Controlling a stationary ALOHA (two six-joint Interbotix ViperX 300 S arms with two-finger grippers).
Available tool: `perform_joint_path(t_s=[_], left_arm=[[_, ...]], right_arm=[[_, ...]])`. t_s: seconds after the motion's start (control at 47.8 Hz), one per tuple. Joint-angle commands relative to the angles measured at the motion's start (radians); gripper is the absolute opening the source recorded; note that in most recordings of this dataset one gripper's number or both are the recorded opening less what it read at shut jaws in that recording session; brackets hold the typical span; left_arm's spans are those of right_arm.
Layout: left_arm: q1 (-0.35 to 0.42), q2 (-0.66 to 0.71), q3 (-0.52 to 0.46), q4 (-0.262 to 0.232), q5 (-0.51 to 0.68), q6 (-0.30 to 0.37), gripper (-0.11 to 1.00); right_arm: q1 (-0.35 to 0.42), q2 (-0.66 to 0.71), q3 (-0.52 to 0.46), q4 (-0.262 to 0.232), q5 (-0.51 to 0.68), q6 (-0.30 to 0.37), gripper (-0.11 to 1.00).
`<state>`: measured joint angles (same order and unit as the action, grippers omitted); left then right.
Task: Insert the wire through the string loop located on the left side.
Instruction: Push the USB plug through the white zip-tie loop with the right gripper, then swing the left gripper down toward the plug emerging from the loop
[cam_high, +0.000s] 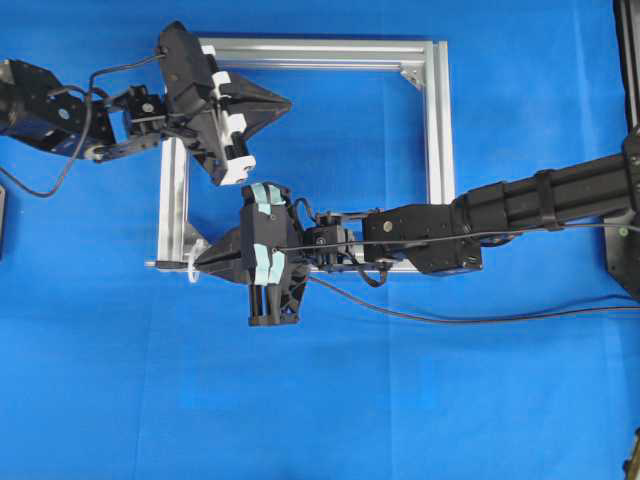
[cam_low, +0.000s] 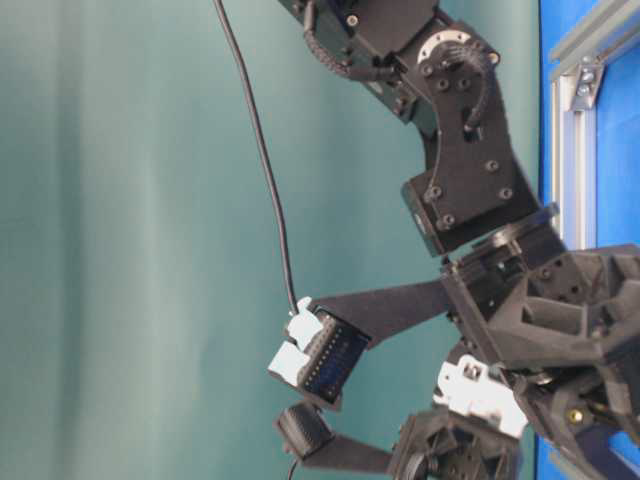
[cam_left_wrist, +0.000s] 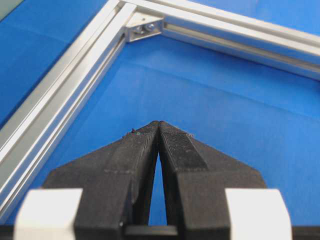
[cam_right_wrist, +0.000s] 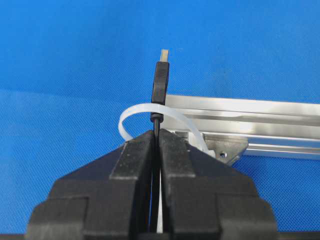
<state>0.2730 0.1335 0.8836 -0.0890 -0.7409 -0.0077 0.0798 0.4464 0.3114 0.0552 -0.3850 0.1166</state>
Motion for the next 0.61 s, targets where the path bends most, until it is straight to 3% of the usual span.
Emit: perform_joint_path(t_s=[0.0,0.586], left_arm=[[0.008,-0.06,0.026,0.003,-0.011,0.006,0.03],[0.035,-0.37,0.399,0.003,-0.002,0.015,0.03]], right_arm=[[-0.003,-0.02,-0.015,0.0,-0.003,0.002,0.0],[-0.003,-0.02,-0.012,0.0,-0.003,0.0,0.0]])
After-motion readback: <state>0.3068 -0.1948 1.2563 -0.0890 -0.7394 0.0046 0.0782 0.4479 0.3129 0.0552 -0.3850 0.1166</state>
